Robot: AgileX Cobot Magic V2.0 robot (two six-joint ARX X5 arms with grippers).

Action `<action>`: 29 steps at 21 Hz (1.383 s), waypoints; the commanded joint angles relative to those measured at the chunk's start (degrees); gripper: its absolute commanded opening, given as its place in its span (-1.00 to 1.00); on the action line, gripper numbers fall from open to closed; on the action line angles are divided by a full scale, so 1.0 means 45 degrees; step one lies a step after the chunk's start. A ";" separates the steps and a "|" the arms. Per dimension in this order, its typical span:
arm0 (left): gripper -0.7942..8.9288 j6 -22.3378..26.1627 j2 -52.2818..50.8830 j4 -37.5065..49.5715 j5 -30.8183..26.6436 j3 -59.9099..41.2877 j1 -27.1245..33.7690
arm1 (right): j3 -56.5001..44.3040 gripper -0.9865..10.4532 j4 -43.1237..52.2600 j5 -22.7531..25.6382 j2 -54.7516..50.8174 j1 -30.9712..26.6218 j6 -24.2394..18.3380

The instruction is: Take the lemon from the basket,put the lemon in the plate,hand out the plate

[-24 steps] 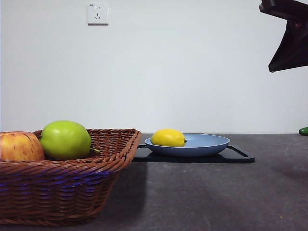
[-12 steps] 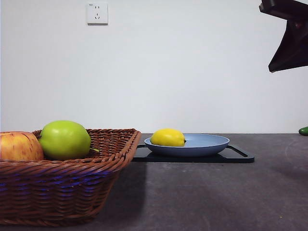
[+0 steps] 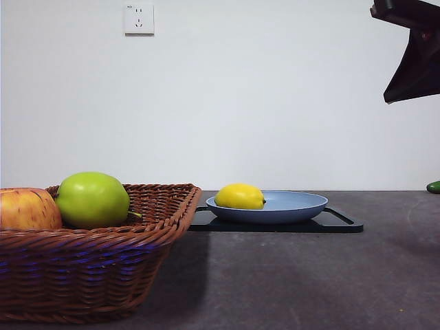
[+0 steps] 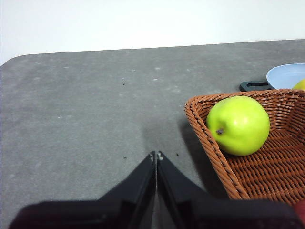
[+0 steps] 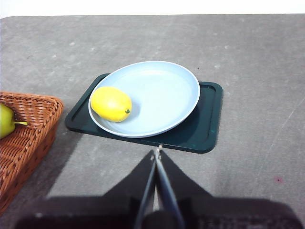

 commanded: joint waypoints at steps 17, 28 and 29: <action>-0.82 -0.0087 -0.0029 0.0053 0.0029 -0.0151 0.0039 | -0.3939 -0.82 -0.1137 -0.3934 -0.8000 -0.6110 -0.1423; -0.82 -0.0087 -0.0029 0.0053 0.0029 -0.0151 0.0039 | -0.5493 -0.82 -0.1273 -0.4405 -0.8961 -0.6431 -0.1545; -0.82 -0.0087 -0.0029 0.0053 0.0029 -0.0151 0.0039 | -0.5493 -0.82 -0.1268 -0.4405 -0.8961 -0.6431 -0.1447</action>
